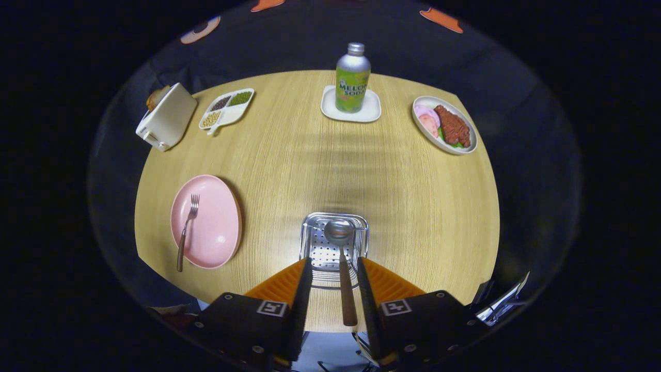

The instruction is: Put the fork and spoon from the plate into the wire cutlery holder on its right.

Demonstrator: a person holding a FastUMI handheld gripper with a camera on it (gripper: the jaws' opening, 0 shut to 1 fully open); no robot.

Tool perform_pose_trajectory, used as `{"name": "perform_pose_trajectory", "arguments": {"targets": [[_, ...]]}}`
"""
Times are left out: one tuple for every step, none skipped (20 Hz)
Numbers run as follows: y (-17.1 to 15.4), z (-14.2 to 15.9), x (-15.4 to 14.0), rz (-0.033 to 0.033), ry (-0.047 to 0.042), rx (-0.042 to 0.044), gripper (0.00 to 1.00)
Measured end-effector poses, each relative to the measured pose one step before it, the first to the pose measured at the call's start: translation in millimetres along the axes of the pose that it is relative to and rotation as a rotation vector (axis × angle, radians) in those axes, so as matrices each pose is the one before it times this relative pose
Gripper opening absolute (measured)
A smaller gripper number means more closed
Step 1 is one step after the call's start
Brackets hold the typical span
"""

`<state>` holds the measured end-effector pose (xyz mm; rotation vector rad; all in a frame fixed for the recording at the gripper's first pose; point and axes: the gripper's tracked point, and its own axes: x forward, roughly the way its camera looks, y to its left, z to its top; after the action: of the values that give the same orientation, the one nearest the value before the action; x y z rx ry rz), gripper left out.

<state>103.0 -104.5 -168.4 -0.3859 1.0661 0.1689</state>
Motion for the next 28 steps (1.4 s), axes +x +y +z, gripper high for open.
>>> {"name": "perform_pose_trajectory", "arguments": {"targets": [[5.09, 4.60, -7.41, -0.00863, -0.05500, 0.00522, 0.61], [7.67, 2.20, -6.69, -0.00859, -0.05549, 0.01200, 0.71], [11.47, 3.56, -5.75, 0.00061, -0.05325, 0.01705, 0.83], [15.65, 0.44, -4.43, 0.00628, -0.04870, 0.02673, 0.88], [16.01, -0.67, -3.08, 0.01511, -0.03941, 0.02942, 0.96], [17.78, -0.84, -1.11, 0.02231, -0.03631, 0.03389, 0.99], [18.62, 0.22, -0.34, 0.02513, -0.04100, 0.03795, 0.99], [16.03, -1.38, 0.96, 0.01965, -0.04047, 0.03496, 0.99], [14.60, -2.98, 3.00, 0.00961, -0.03685, 0.02546, 0.99], [12.01, -4.48, 4.38, 0.00152, -0.03378, 0.01286, 0.99], [12.58, -8.95, 4.46, 0.00166, -0.01821, -0.00126, 0.98], [12.86, -9.29, 5.29, -0.00215, -0.01290, -0.00127, 0.98], [12.91, -9.44, 4.87, -0.00279, -0.00666, 0.00236, 0.98], [11.72, -8.70, 3.86, -0.00469, -0.00729, 0.00063, 0.99], [10.91, -8.62, 2.66, -0.00337, -0.00597, -0.00144, 0.99], [10.67, -7.23, 3.62, -0.00210, -0.00793, -0.00737, 0.99], [8.77, -5.65, 0.72, -0.00245, -0.00857, -0.01139, 0.99], [11.44, -3.34, 3.26, 0.00437, -0.01526, -0.01914, 0.99], [8.06, -3.28, 3.19, -0.00258, -0.00939, -0.02472, 0.99], [7.84, -5.03, 2.75, 0.00317, -0.00441, -0.02899, 0.99], [5.47, -5.34, 2.29, -0.00591, 0.00048, -0.03037, 0.99], [3.88, -5.56, 3.10, -0.00295, 0.00331, -0.02929, 0.99], [4.46, -5.55, 3.23, -0.00494, 0.00651, -0.02481, 0.99], [3.45, -6.78, 4.22, -0.00524, 0.01335, -0.02058, 0.99], [3.58, -6.04, 2.76, -0.00079, 0.01484, -0.01257, 0.98], [2.99, -4.00, 4.80, -0.00180, 0.01149, -0.00460, 0.97], [3.84, -3.67, 2.35, 0.00399, 0.00927, -0.00296, 0.93], [1.37, -2.34, 3.08, -0.00251, 0.00820, -0.00609, 0.90]]}}
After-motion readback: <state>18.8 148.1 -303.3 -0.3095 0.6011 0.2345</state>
